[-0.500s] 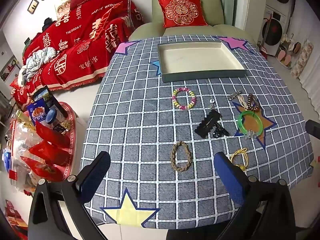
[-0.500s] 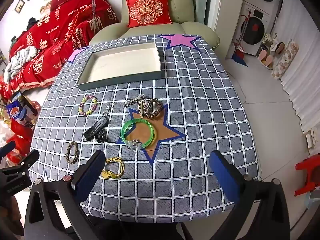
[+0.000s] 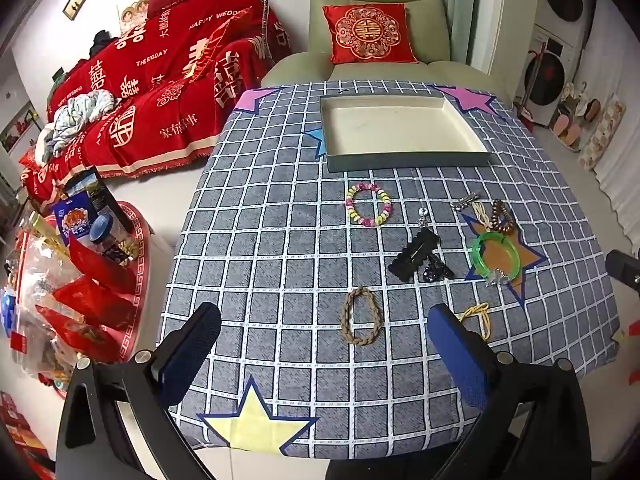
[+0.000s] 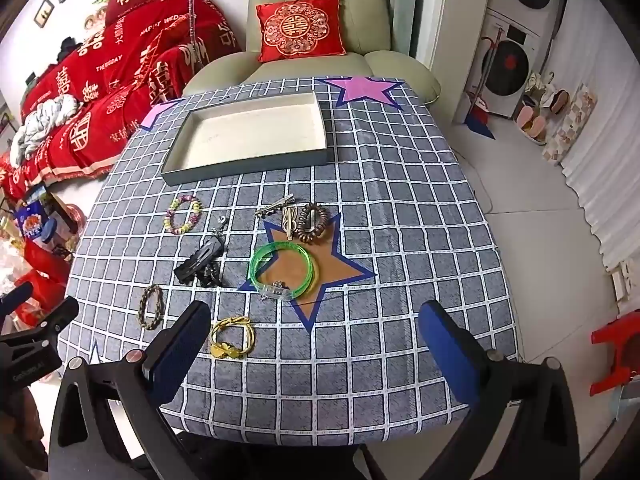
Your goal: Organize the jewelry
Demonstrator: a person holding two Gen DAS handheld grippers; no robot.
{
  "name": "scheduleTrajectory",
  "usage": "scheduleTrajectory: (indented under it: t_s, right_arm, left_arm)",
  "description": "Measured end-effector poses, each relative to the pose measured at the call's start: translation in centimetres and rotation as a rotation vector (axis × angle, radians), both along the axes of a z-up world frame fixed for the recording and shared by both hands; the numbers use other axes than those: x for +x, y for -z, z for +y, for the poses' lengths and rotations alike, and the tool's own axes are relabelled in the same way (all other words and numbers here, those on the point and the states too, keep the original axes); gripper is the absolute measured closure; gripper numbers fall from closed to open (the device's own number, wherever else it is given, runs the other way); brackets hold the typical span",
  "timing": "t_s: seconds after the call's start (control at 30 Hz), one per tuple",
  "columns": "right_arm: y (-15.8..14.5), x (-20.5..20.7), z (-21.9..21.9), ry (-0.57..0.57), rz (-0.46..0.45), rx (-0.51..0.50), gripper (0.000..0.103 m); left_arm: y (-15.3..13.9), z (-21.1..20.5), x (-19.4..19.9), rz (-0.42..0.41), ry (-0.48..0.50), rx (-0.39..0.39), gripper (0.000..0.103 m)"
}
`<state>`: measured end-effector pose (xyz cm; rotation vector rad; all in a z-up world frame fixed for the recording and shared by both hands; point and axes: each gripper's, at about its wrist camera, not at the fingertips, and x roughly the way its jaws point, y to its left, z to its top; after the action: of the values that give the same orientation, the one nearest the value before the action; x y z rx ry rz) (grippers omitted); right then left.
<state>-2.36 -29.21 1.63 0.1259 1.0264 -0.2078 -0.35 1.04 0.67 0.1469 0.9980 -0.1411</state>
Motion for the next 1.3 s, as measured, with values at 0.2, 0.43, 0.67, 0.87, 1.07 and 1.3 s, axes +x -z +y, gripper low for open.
scheduleTrajectory:
  t_s: [0.2, 0.43, 0.67, 0.87, 1.07, 1.3]
  right_arm:
    - [0.04, 0.06, 0.04, 0.000, -0.007, -0.002, 0.000]
    - [-0.08, 0.01, 0.05, -0.005, -0.010, 0.000, 0.000]
    - [-0.08, -0.04, 0.11, -0.003, -0.011, -0.001, 0.000]
    - [-0.11, -0.05, 0.08, -0.005, -0.011, -0.001, 0.000]
    - [-0.08, -0.06, 0.10, -0.004, -0.011, -0.002, 0.000]
    - [-0.09, -0.04, 0.14, -0.005, -0.010, -0.003, 0.000]
  left_arm:
    - [-0.35, 0.02, -0.27, -0.012, 0.003, -0.021, 0.000]
    - [-0.51, -0.04, -0.36, -0.015, -0.001, -0.021, 0.000]
    - [-0.51, -0.04, -0.37, -0.015, -0.001, -0.020, 0.000]
    - [-0.52, -0.04, -0.39, -0.015, -0.001, -0.020, 0.000]
    - [-0.48, 0.04, -0.33, -0.014, -0.001, -0.020, 0.000]
    - [-0.34, 0.44, -0.26, -0.008, -0.012, -0.021, 0.000]
